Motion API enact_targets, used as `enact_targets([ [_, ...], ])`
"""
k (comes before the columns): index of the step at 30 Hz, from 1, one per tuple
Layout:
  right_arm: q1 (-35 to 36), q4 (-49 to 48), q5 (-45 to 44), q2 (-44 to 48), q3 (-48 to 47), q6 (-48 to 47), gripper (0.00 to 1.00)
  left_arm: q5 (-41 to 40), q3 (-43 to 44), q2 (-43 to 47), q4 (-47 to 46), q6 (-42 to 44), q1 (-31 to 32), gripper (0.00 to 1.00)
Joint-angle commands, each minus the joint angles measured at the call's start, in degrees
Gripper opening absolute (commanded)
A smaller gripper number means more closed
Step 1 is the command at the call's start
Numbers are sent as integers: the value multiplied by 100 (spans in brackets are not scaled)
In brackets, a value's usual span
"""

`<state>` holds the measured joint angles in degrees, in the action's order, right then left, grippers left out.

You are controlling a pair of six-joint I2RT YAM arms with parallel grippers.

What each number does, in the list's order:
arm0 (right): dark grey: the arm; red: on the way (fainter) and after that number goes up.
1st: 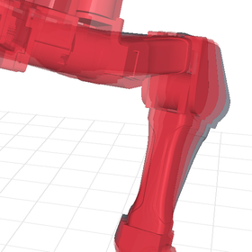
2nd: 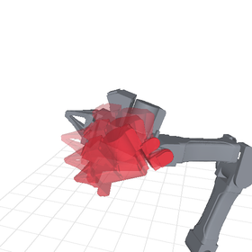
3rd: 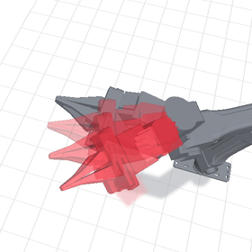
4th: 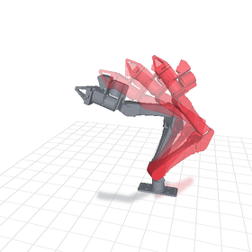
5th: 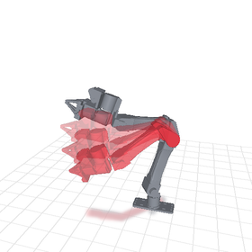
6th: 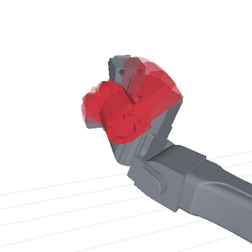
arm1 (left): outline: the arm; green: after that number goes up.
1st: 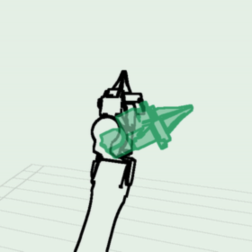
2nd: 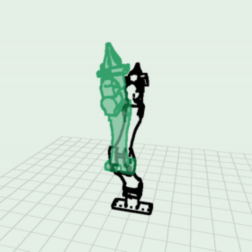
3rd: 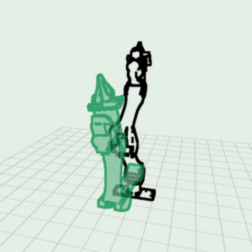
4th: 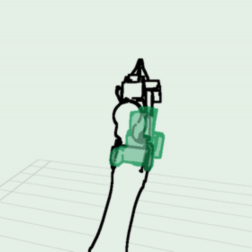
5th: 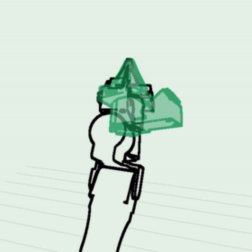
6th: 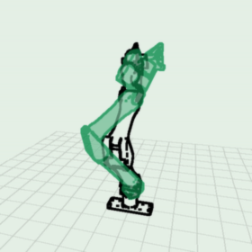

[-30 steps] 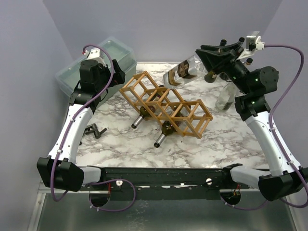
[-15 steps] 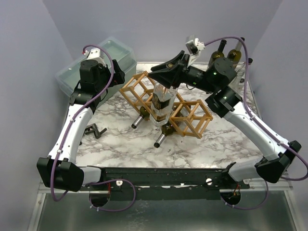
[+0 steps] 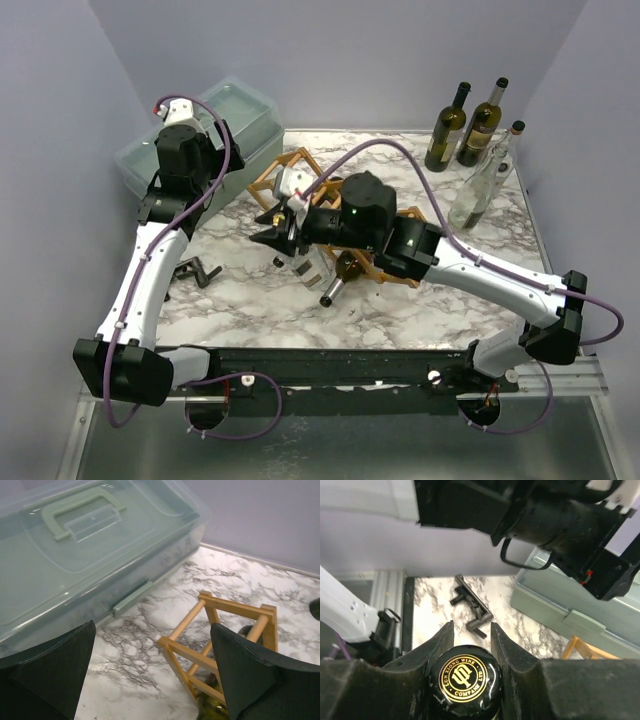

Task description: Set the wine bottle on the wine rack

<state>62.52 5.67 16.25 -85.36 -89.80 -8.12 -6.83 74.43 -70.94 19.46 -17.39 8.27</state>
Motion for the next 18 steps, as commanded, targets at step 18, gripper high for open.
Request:
enact_targets([
  [18, 1970, -3433, -4311, -1104, 1148, -4508, 0, -1101, -3, 124, 245, -274, -735, 99],
])
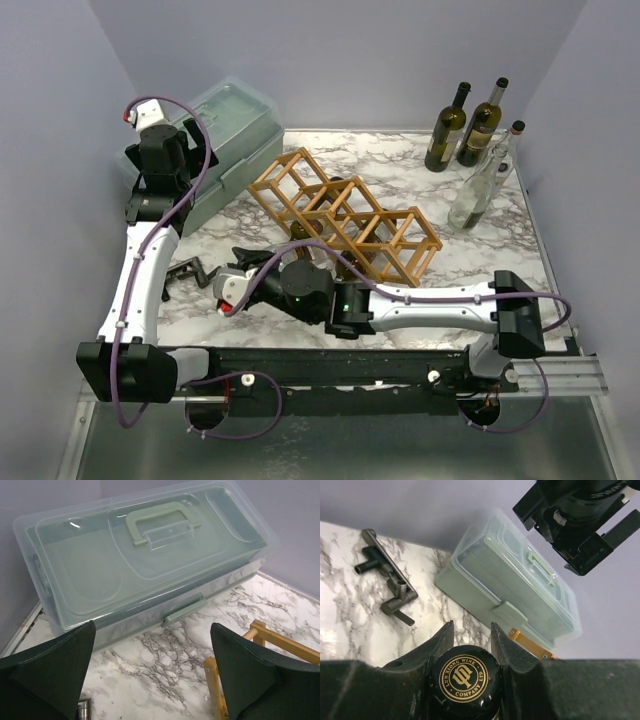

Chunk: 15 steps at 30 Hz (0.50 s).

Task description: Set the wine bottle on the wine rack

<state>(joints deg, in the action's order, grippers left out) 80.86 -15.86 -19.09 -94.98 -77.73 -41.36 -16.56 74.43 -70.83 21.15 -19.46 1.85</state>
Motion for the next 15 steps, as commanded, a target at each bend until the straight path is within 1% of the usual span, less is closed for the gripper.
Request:
enact_targets([
  [1, 161, -1352, -841, -211, -43, -1348, 0, -154, -7, 109, 78, -58, -104, 99],
  [8, 199, -1766, -1088, -674, 81, -2252, 1, -93, 1, 110, 77, -66, -132, 99],
  [11, 207, -1812, -1110, -775, 118, -2275, 1, 60, 10, 91, 78, -123, -298, 99],
  [15, 228, -1964, -1285, -921, 204, -2462, 1, 2, 5, 88, 74, -110, -312, 99],
])
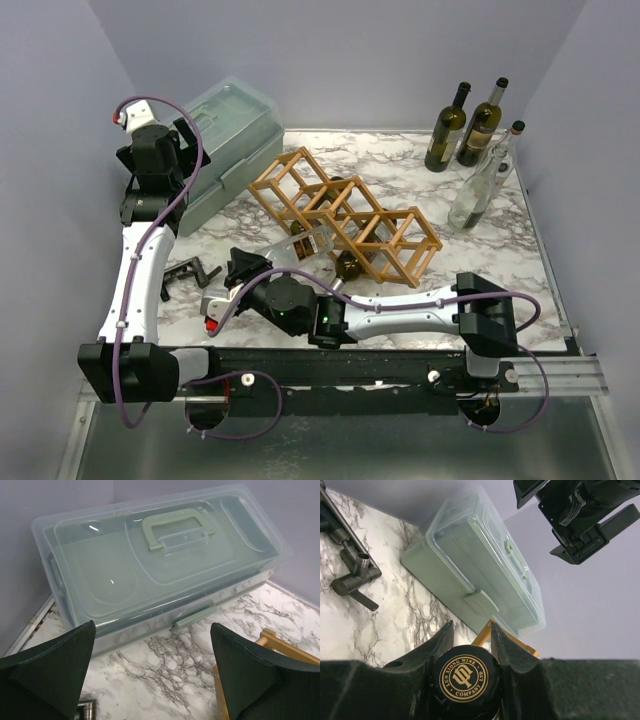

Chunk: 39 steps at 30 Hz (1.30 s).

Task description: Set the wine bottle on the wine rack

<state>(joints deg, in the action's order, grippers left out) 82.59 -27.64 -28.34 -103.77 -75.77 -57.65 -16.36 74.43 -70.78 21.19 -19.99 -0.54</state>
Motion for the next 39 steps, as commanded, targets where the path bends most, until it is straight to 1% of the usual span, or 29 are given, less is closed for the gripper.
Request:
enact_targets([
  [1, 54, -838, -347, -33, 46, -860, 1, 21, 10, 89, 70, -66, -80, 98],
  [10, 178, -483, -561, -16, -64, -1143, 1, 232, 14, 119, 53, -89, -96, 98],
  [13, 177, -382, -313, 118, 162, -1140, 1, 243, 10, 136, 56, -84, -94, 99],
  [16, 174, -437, -361, 94, 202, -1209, 1, 260, 1, 140, 54, -88, -95, 99],
  [21, 155, -746, -255, 87, 502, -1579, 1, 359, -8, 135, 36, -93, -96, 98],
  [25, 115, -1330, -289, -3, 785, -1927, 0, 409, -8, 140, 31, -85, -96, 98],
  [32, 91, -1362, -219, -22, 697, -2136, 1, 493, -8, 127, 21, -78, -95, 99],
  [36, 8, -1506, -131, 31, 946, -2182, 0, 510, -8, 127, 17, -75, -96, 99],
  [39, -36, -1862, -67, -24, 1175, -2416, 0, 554, -8, 122, 18, -84, -96, 99],
])
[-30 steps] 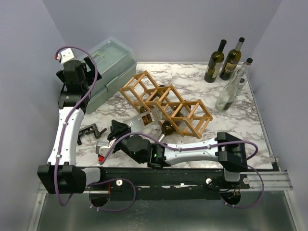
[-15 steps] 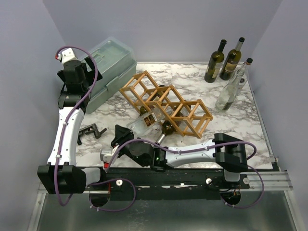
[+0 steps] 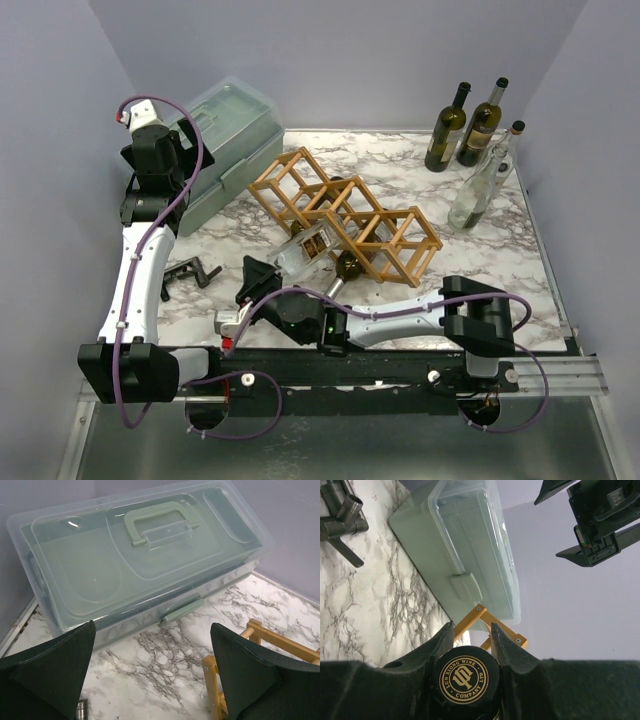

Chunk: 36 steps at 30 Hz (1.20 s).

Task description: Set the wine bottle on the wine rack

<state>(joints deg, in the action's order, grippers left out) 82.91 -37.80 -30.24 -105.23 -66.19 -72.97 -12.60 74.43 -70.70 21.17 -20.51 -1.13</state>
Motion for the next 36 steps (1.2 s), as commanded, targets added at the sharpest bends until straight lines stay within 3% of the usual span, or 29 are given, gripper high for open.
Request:
enact_targets([
  [1, -88, -953, 136, 85, 280, -957, 1, 189, -8, 109, 15, -36, -30, 99],
  [18, -674, -2417, 666, -414, 977, -1864, 0, 294, -8, 66, 10, -66, -35, 98],
  [36, -1187, -2538, 1441, -431, 1383, -2415, 1, 372, 10, 67, 12, -80, -37, 98],
])
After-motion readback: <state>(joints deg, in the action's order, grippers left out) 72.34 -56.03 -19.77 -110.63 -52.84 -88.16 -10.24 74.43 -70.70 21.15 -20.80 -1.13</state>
